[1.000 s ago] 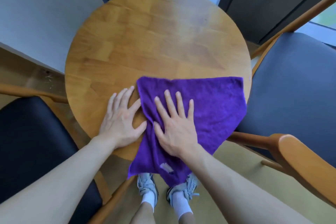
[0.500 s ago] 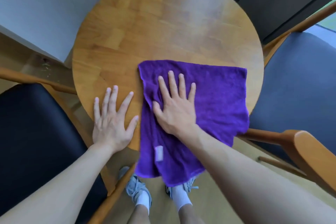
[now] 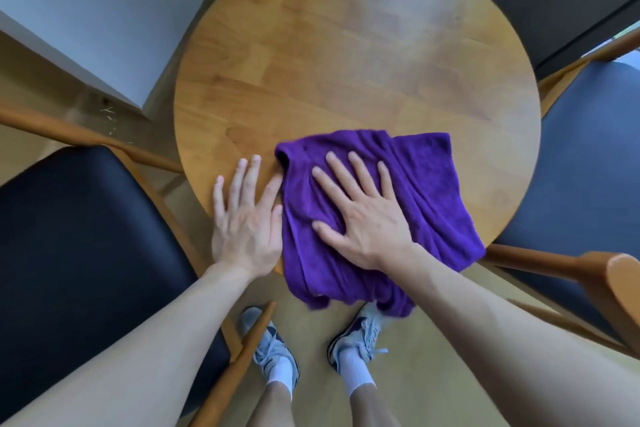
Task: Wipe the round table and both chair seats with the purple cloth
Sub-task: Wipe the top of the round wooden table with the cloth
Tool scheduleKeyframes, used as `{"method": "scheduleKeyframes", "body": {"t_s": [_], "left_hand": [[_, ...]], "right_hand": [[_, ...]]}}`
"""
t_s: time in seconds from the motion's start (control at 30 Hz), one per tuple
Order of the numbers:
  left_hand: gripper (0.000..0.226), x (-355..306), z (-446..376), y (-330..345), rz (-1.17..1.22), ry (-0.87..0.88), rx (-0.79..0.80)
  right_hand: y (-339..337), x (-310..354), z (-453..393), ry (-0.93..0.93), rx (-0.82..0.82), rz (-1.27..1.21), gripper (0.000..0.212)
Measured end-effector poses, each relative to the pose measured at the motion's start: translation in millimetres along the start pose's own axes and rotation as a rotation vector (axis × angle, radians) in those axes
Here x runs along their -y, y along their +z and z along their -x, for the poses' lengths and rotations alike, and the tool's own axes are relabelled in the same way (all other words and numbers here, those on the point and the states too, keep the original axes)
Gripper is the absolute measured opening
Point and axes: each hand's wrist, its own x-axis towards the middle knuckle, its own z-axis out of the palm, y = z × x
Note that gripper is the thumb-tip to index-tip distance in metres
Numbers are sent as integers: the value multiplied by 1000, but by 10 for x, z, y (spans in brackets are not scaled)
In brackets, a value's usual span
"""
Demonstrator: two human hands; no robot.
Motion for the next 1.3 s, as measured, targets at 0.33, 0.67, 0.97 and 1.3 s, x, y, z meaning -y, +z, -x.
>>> {"method": "scheduleKeyframes", "body": {"t_s": [0.33,0.67,0.97,1.3], "left_hand": [[53,48,3,63,-5,14,-33],[58,16,13,69,25,-20,-55],[65,-7,11,32,84,-41,-87],[75,-4,17,47,106,-29,-70]], "right_hand": [[114,266,419,-281,26,4,72],[-17,333,-420,261,-55,-65,79],[-78,-10,-224,-590,128,91,75],[-117,338,-737,7,-31,-26,79]]}}
